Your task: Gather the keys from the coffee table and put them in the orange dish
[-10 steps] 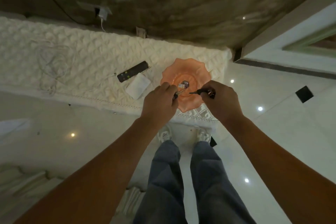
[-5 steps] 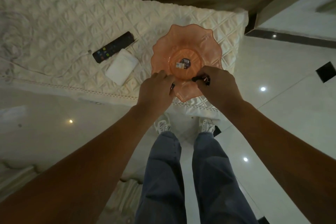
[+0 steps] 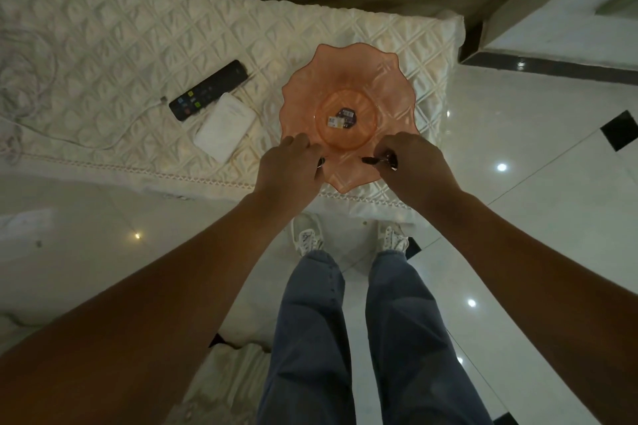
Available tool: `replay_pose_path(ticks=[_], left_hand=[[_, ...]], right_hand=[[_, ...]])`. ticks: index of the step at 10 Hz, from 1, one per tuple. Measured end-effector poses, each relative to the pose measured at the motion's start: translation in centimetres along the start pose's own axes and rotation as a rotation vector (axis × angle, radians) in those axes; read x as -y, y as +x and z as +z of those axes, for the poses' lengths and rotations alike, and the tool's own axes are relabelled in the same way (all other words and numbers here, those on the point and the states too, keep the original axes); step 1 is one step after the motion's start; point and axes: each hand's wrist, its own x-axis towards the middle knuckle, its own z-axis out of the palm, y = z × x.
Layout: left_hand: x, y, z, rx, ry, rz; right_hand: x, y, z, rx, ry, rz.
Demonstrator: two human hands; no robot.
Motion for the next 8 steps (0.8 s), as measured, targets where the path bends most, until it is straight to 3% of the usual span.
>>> replay_pose_path(ticks=[8], left_hand=[[-2.7,-2.1,-1.9,-0.048,-0.108,-0.016]], right_hand=[[1.0,-2.6,-1.3,-0.103,0.108,-0.051]])
